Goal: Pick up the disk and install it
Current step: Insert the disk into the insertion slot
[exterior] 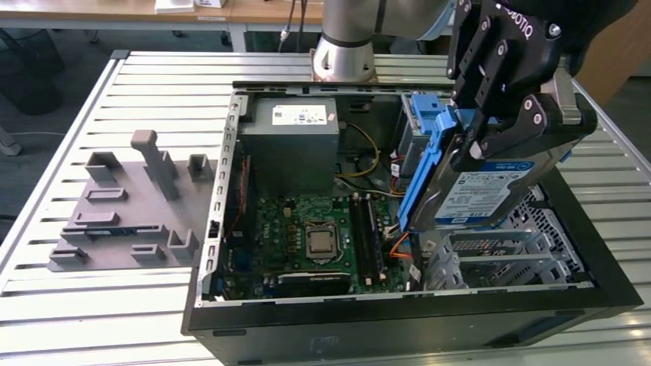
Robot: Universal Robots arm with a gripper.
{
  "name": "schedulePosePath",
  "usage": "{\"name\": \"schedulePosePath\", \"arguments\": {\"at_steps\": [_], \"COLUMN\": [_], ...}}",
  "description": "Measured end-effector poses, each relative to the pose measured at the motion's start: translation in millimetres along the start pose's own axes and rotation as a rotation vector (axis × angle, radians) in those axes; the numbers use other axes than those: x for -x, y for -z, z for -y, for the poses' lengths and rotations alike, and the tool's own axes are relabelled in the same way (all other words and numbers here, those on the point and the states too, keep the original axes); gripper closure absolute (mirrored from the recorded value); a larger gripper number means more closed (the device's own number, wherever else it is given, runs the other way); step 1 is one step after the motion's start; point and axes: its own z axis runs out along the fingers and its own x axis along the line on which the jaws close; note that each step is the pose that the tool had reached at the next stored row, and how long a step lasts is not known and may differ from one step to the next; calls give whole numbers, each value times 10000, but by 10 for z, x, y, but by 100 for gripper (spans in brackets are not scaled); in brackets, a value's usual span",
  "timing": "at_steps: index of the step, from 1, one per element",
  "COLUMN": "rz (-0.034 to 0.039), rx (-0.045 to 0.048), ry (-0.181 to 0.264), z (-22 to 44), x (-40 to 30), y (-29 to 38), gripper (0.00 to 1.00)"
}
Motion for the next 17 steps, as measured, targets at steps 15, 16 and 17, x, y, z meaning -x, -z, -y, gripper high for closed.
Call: {"name": "schedulePosePath", "arguments": {"at_steps": [15, 16, 17], "rz": [-14, -15, -15], "rx": [-2, -2, -2], "ry": [-1, -1, -1], "z": [8, 25, 47], "x": [0, 1, 1], "y": [-1, -1, -2], "gripper": [63, 63, 63]}}
